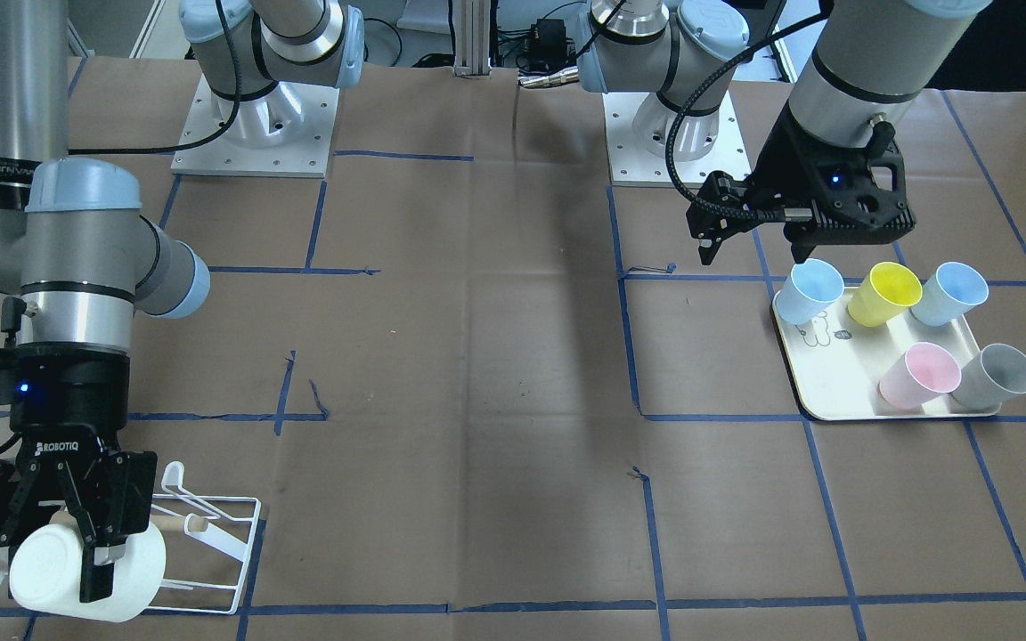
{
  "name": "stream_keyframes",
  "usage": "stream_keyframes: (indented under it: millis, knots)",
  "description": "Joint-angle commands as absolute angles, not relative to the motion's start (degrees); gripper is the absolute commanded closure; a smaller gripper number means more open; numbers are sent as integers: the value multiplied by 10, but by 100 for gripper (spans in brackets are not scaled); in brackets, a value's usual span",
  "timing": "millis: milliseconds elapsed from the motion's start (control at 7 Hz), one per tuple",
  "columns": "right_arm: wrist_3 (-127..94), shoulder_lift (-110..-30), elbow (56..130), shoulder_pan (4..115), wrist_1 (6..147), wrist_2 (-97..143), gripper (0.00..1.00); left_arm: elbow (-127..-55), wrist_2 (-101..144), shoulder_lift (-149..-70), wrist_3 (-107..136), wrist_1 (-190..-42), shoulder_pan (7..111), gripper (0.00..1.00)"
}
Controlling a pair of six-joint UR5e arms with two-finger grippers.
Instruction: Transfer IKEA cup to right arm and place on rack
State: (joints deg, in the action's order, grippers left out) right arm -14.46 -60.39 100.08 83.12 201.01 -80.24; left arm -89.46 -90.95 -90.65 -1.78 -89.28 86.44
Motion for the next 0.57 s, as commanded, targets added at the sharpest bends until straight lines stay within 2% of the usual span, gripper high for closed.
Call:
stream_keyframes:
  millis: [0,143,429]
  knots:
    - [-107,-568,991,829,2010,-803,90,-929,-911,-869,-23,-903,857,1]
    - [-107,-557,990,824,2009,-805,90,-953,-911,-854,-52,-901,844,1]
    - [-107,-548,994,821,2009,-805,90,-1011,-911,-810,-166,-901,732,1]
